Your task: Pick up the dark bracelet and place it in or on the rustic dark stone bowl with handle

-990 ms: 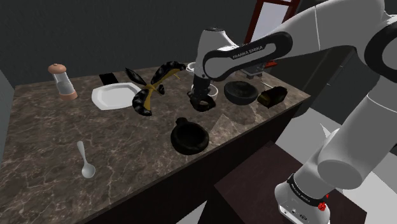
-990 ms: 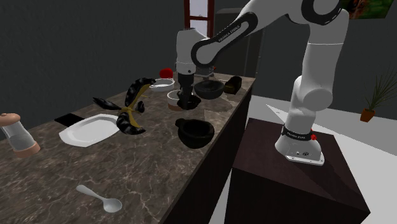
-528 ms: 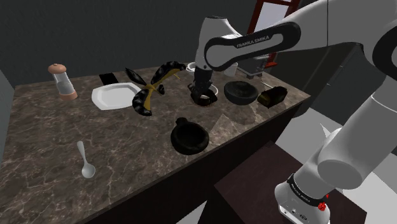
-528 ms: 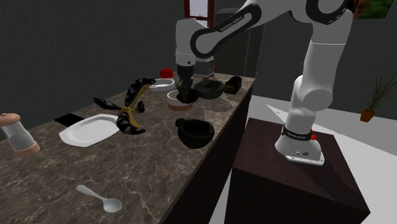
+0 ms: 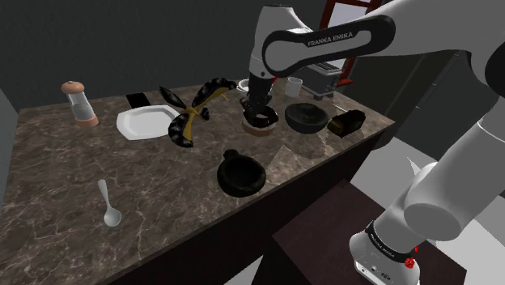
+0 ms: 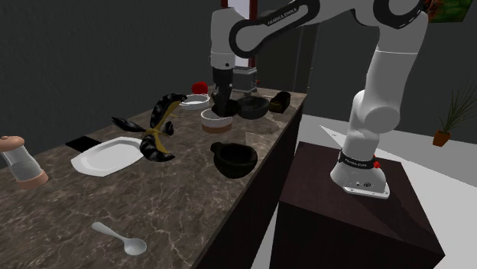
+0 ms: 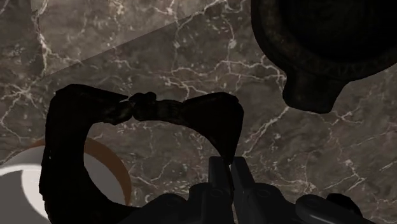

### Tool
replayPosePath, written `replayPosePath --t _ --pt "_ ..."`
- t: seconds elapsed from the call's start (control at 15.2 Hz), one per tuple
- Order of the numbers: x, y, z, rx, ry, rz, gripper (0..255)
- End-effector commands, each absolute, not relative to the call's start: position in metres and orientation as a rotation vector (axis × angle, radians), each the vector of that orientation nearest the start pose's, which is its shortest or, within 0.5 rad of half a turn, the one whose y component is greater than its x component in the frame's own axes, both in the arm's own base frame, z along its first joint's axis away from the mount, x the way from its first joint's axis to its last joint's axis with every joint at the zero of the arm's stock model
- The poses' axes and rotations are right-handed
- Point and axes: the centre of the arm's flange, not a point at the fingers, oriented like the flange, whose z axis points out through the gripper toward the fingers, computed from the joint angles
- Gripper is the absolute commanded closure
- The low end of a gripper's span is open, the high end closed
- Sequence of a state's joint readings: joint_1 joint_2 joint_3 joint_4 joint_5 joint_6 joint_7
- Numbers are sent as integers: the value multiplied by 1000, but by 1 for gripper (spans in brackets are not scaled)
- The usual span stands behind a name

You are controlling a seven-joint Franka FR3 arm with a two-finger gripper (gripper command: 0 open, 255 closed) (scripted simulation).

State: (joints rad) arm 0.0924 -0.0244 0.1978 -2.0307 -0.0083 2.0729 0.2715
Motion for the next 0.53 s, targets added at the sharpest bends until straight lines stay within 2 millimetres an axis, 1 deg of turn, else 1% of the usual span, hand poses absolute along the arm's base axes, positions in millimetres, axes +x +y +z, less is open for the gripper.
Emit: replayPosePath --t 0.0,0.46 --pt "518 175 466 -3133 -36 -105 255" --pt "467 252 472 -3133 -36 -105 255"
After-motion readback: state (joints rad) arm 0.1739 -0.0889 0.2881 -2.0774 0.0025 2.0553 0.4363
